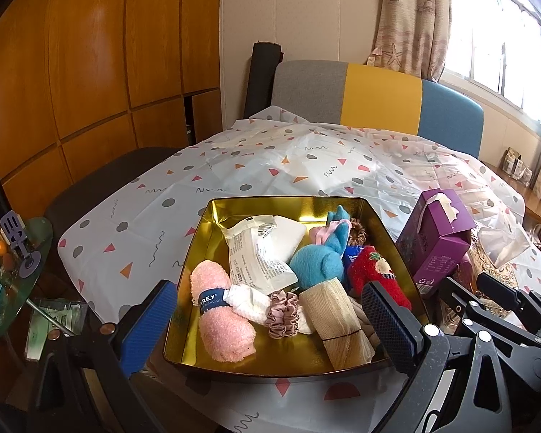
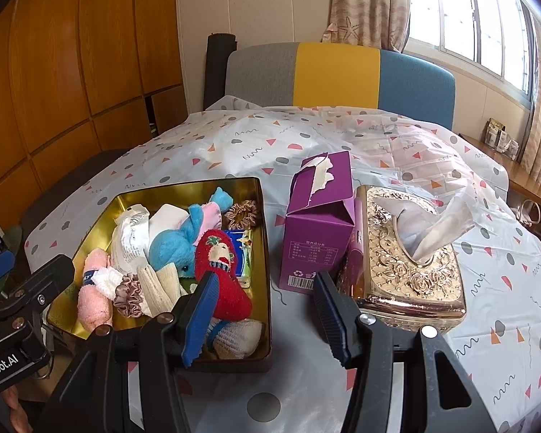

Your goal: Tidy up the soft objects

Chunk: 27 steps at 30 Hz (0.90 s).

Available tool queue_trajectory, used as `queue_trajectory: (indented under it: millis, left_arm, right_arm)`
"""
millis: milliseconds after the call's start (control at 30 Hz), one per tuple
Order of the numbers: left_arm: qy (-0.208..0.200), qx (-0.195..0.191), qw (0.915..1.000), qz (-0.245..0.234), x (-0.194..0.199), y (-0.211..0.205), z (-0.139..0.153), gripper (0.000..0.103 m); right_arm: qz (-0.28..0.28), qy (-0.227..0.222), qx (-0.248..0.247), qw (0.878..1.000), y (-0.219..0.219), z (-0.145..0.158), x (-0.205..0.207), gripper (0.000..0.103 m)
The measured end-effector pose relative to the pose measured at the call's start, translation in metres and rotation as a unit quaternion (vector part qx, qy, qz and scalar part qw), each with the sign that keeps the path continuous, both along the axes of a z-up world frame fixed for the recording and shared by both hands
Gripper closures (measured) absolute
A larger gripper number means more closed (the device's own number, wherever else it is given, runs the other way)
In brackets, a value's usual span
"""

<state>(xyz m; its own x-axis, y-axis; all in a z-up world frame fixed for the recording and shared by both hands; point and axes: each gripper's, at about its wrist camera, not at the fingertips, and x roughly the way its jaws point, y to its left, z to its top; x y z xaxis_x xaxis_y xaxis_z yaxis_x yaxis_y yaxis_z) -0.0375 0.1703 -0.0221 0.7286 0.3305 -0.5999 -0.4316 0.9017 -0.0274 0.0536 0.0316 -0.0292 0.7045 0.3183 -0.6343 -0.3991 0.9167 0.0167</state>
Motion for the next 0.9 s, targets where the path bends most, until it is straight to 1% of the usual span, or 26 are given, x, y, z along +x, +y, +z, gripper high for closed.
queue_trajectory:
  millis: [333,500,567,667,733,900]
  left_arm:
    - [-0.001,0.003,1.0000,0.001,-0.0014,-0.0006,0.0012,0.000]
    - [0.001,-0.002,1.0000,0.001,-0.0006,-0.0007,0.0015,0.000]
    - [0.005,0.004,1.0000,0.003,0.0005,-0.0020,0.0015,0.000]
    - [-0.002,0.007,1.0000,0.000,-0.0013,-0.0029,0.0011,0.000]
    - [-0.006,0.013,0.9999,-0.001,-0.0024,-0.0032,0.0014,0.004]
    - [-0.001,0.001,1.0000,0.001,-0.0010,0.0007,-0.0001,0.003]
  right_arm:
    - [0.003,0.003,-0.002,1.000,-0.0007,-0.0015,-0.0005,0.048]
    - [0.004,0.003,-0.004,1.000,0.0002,-0.0015,-0.0007,0.048]
    - [0.005,0.004,-0.004,1.000,-0.0002,-0.0019,-0.0008,0.048]
    - [0.006,0.005,-0.005,1.000,0.0002,-0.0023,-0.0013,0.048]
    - [0.006,0.005,-0.005,1.000,-0.0001,-0.0024,-0.0016,0.048]
    - [0.005,0.002,-0.002,1.000,-0.0016,-0.0017,-0.0021,0.048]
